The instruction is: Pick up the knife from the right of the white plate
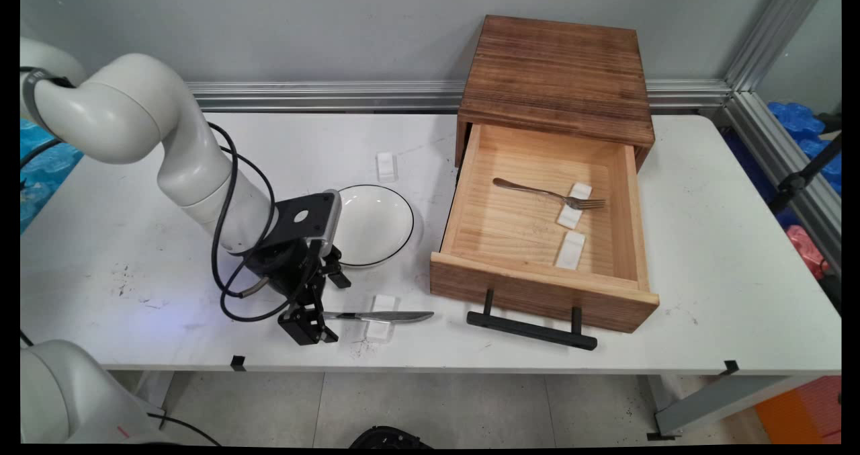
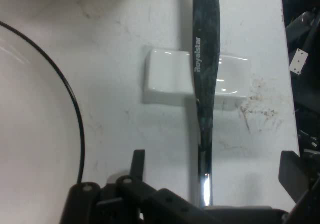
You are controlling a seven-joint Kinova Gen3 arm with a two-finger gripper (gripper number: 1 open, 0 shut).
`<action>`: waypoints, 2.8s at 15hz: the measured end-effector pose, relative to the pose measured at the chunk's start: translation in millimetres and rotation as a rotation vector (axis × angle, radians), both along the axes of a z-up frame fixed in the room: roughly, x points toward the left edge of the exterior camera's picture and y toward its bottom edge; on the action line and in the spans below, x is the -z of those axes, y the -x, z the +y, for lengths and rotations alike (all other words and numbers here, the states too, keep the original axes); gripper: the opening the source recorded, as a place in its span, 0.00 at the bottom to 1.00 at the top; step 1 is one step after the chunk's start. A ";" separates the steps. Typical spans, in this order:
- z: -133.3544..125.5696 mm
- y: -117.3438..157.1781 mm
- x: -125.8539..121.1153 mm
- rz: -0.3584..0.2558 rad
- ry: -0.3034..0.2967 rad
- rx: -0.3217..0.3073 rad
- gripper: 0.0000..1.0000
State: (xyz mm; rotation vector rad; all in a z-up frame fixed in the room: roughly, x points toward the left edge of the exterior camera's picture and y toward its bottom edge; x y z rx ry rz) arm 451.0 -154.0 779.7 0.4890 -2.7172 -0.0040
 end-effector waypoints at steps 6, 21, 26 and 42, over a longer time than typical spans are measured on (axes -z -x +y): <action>4.5 6.0 -0.3 -0.036 0.004 -0.017 1.00; 6.5 18.6 1.9 -0.066 0.014 -0.042 1.00; 4.8 19.7 2.5 -0.064 0.015 -0.042 1.00; 1.9 22.4 5.0 -0.055 0.015 -0.043 0.00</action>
